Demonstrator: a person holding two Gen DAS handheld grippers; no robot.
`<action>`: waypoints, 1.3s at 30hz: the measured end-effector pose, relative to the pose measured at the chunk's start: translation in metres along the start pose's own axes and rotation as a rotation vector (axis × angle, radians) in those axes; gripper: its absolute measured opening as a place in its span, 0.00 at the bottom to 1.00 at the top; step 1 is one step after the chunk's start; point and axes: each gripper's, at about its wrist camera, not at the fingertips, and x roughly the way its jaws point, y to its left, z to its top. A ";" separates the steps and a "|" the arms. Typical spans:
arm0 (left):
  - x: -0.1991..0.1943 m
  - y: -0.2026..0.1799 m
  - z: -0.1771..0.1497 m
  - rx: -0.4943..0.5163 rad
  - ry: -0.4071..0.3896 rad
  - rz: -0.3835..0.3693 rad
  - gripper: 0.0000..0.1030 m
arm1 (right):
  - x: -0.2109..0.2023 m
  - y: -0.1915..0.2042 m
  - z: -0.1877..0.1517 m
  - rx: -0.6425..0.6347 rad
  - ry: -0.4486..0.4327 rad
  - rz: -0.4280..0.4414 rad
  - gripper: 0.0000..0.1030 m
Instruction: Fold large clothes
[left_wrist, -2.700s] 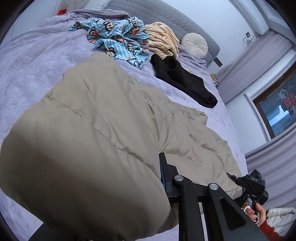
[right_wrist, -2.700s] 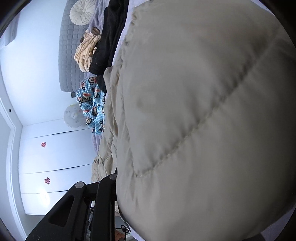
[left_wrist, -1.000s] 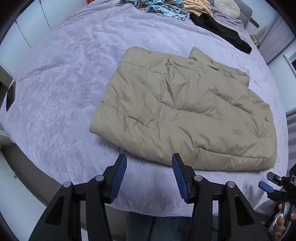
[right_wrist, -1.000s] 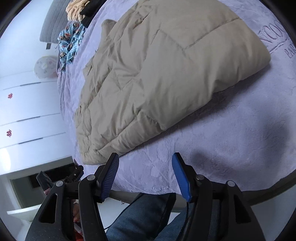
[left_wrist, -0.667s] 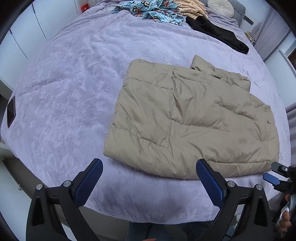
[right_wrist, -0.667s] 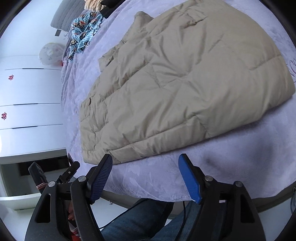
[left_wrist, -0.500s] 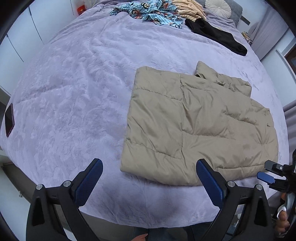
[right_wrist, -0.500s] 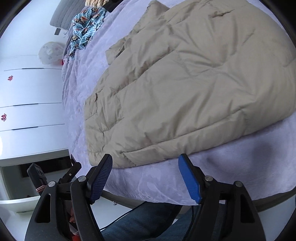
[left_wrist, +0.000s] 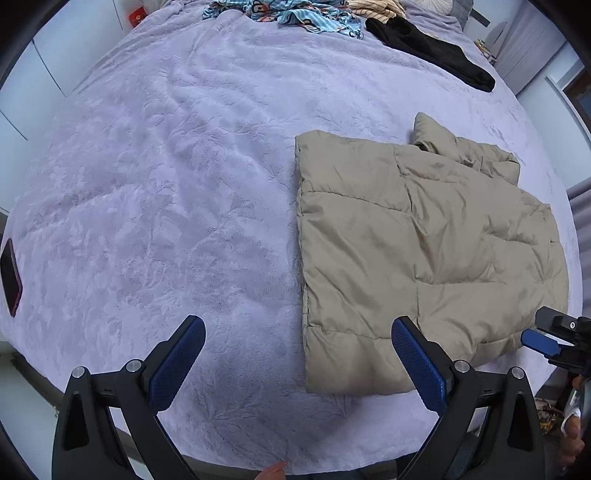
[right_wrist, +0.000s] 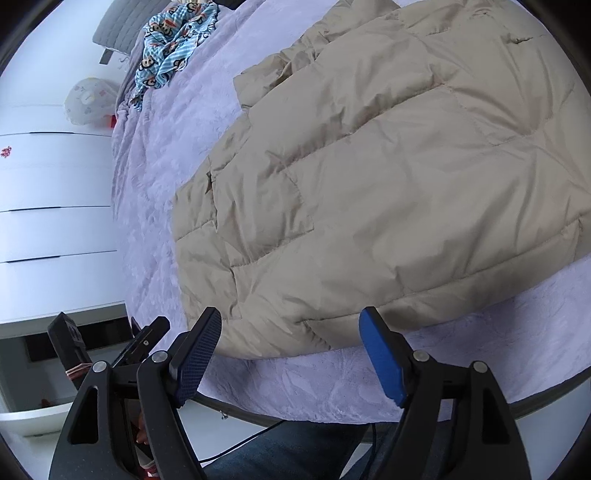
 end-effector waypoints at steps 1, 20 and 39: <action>0.004 0.000 0.001 0.008 0.009 0.008 0.98 | 0.001 0.001 -0.001 0.003 -0.003 -0.003 0.78; 0.032 -0.011 0.012 -0.057 0.062 -0.015 0.98 | 0.002 -0.024 0.035 0.008 0.051 -0.068 1.00; 0.090 0.042 0.053 -0.084 0.165 -0.474 0.98 | 0.029 -0.030 0.039 0.033 0.099 -0.164 1.00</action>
